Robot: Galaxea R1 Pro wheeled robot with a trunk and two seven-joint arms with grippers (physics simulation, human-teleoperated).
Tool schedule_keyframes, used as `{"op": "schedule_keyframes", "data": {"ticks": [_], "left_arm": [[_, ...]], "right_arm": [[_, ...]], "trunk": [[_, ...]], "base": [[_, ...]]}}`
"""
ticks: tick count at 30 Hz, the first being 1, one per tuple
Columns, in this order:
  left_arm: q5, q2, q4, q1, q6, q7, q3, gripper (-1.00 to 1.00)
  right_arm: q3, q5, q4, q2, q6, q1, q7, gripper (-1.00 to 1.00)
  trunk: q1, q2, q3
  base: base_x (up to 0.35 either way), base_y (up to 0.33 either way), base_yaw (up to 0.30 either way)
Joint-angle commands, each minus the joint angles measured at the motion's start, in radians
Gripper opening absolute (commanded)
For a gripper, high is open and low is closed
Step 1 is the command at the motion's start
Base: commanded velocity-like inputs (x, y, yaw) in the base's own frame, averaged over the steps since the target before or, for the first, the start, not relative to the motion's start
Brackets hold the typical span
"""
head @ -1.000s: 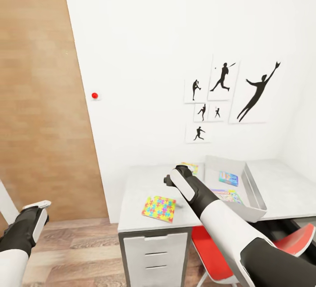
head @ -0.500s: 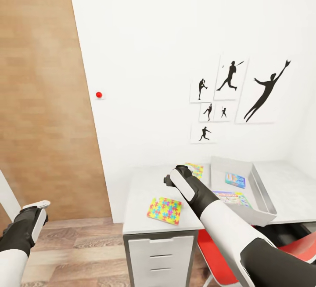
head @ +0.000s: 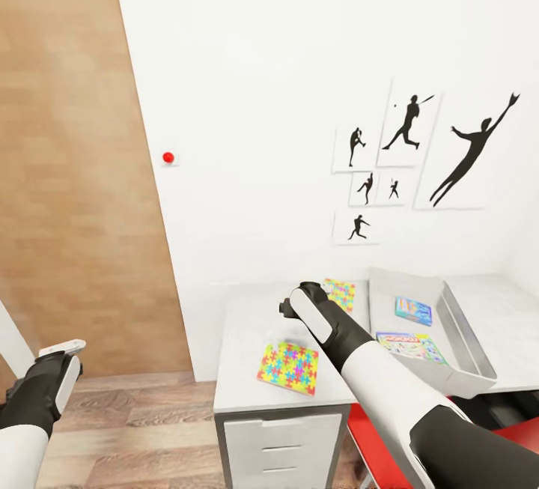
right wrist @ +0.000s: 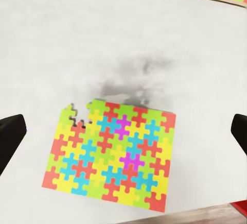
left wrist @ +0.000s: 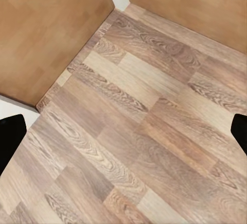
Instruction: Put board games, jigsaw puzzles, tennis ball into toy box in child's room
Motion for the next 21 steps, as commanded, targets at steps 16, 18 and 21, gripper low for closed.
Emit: {"op": "schedule_keyframes", "data": {"ticks": [16,18,21], "left_arm": [[0.002,0.001,-0.001,0.0,0.002,-0.011,0.002,1.0],[0.002,0.003,-0.001,0.0,0.003,-0.013,0.005,1.0],[0.007,0.007,-0.001,-0.001,0.006,-0.024,0.007,1.0]], "right_arm": [[0.001,-0.008,0.003,0.0,0.003,-0.001,-0.007,1.0],[0.001,-0.009,0.004,0.0,0.003,-0.001,-0.007,1.0],[0.001,-0.008,0.004,0.0,0.002,-0.001,-0.007,1.0]], "trunk": [[0.0,-0.001,-0.027],[0.0,-0.001,-0.031],[0.0,-0.001,-0.035]], "base": [[0.002,0.0,0.0],[0.0,0.0,0.0],[0.0,0.0,0.0]]}}
